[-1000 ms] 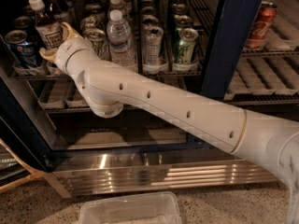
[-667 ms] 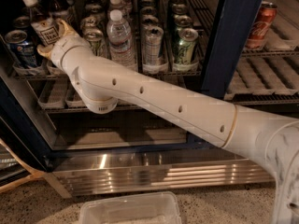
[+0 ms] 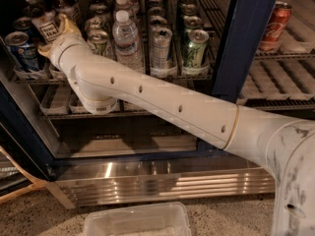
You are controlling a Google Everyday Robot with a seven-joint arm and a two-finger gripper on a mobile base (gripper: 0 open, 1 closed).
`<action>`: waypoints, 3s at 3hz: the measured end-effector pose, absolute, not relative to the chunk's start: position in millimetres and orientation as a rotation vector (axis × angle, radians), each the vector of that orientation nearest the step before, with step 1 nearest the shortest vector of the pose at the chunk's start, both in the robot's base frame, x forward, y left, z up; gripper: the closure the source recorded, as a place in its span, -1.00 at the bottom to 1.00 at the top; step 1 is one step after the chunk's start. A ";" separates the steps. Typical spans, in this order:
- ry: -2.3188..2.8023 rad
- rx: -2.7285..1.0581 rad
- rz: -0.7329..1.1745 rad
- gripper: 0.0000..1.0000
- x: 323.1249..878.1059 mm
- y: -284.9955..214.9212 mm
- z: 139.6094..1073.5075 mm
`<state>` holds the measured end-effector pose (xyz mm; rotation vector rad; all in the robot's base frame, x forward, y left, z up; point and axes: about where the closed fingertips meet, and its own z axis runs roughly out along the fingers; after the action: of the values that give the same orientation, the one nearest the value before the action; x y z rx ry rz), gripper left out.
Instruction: Pick blue plastic bottle from top shelf of fridge
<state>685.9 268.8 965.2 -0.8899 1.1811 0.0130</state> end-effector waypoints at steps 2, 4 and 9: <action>1.168 -0.882 -0.019 -1.00 682.0 258.6 972.0; 1.165 -0.875 -0.046 -0.59 679.0 249.2 974.6; 1.190 -0.859 -0.041 1.00 675.4 248.8 969.8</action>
Offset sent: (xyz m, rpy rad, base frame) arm -0.0089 -0.0254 0.0151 -0.0177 -0.0568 -0.0487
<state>675.4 248.8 969.8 -0.8594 1.1903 -0.0408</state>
